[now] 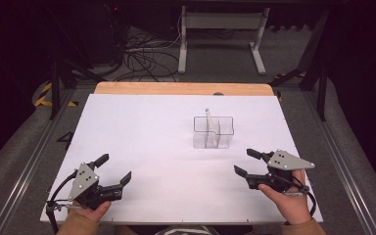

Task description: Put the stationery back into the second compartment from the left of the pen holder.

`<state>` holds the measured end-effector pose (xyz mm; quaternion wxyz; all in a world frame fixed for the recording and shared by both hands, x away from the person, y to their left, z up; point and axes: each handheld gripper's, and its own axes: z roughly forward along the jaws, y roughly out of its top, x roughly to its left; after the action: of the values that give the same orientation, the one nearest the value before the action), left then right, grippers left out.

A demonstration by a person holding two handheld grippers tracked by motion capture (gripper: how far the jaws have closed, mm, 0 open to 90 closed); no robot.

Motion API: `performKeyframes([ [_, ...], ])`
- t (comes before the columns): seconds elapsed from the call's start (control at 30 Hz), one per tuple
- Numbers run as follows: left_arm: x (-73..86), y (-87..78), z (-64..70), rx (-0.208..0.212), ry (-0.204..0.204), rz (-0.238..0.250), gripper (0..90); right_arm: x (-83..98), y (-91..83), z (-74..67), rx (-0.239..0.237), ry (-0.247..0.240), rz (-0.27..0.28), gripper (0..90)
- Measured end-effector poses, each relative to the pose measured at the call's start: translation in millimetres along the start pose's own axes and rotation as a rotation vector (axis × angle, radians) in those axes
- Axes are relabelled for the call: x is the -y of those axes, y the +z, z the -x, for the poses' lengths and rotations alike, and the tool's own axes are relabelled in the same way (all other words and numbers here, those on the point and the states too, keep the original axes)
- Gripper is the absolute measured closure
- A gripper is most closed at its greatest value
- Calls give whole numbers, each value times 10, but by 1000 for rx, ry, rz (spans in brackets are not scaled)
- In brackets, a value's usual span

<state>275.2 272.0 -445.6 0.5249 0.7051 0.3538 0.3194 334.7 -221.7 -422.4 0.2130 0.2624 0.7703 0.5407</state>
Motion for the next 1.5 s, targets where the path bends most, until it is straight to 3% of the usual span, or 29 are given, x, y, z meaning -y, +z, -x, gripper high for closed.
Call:
performKeyframes([
  [0.2,-2,6,13,0,15,-4,96,163,-8,-6,-17,47,34,262],
  [0.33,1,10,13,6,15,-17,94,272,5,-36,-31,40,45,247],
  [0.43,2,15,10,5,29,-22,93,335,8,-49,-37,60,39,228],
  [0.7,26,2,24,1,32,-38,91,432,4,-88,-31,58,1,206],
  [1.0,55,-6,16,-1,46,-46,91,505,-15,-109,-2,72,-20,207],
  [1.13,59,17,25,5,40,-44,92,569,5,-96,27,85,-36,208],
  [1.23,60,9,7,2,41,-40,93,597,42,-87,24,84,-53,206],
  [1.5,77,25,-9,7,12,-38,93,610,57,-68,13,89,-30,206],
])
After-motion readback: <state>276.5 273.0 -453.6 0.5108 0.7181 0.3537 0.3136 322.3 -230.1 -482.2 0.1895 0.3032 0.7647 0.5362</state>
